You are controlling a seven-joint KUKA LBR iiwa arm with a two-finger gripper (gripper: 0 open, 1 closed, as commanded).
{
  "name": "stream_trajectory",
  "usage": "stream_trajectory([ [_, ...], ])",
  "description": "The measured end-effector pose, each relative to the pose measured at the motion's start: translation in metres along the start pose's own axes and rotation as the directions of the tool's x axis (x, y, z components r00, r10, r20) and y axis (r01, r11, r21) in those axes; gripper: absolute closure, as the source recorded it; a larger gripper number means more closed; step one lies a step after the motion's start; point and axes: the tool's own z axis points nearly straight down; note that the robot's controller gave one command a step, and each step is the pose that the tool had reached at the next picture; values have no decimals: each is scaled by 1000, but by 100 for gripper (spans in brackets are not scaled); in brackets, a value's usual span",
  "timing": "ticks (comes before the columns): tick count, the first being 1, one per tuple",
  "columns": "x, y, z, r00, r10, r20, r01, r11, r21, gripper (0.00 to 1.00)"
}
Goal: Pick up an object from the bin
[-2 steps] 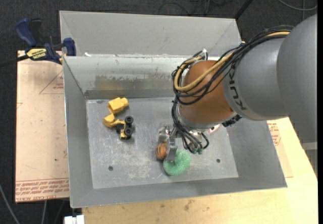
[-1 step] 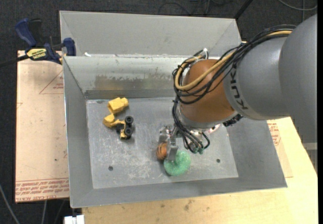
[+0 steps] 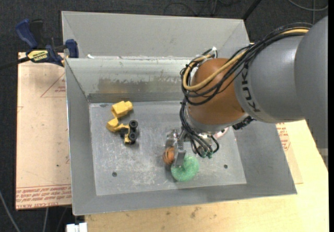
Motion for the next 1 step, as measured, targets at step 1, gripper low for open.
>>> stream_trajectory([
  [1,0,0,-21,1000,0,3,0,1000,0,100],
])
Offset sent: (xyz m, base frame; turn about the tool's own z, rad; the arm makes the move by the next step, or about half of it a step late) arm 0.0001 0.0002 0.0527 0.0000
